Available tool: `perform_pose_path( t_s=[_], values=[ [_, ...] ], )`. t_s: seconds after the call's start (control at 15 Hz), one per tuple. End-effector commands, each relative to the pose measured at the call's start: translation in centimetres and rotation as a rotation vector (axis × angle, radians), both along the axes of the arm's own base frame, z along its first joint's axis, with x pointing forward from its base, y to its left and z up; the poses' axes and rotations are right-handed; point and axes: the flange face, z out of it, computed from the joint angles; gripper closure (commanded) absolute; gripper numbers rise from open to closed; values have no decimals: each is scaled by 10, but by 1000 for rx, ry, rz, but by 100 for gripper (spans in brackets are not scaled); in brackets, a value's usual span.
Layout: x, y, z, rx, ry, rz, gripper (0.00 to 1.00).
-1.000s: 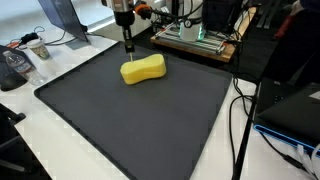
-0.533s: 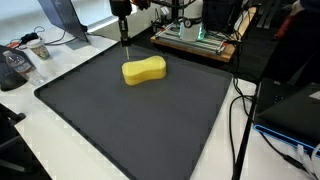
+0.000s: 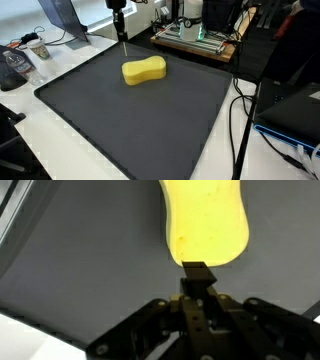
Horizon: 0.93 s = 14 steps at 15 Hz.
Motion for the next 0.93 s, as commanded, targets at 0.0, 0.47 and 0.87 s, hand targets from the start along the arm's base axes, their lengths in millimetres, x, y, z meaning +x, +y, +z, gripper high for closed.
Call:
perform_pose_path(
  t_s=[0.0,0.47,0.87],
  values=[
    [-19,-16,2,82,-44,-36,97],
    [-52,-48,-7,237,-126,-88,97],
    [-87,-66,-13,298,-182,-92,97]
  ],
)
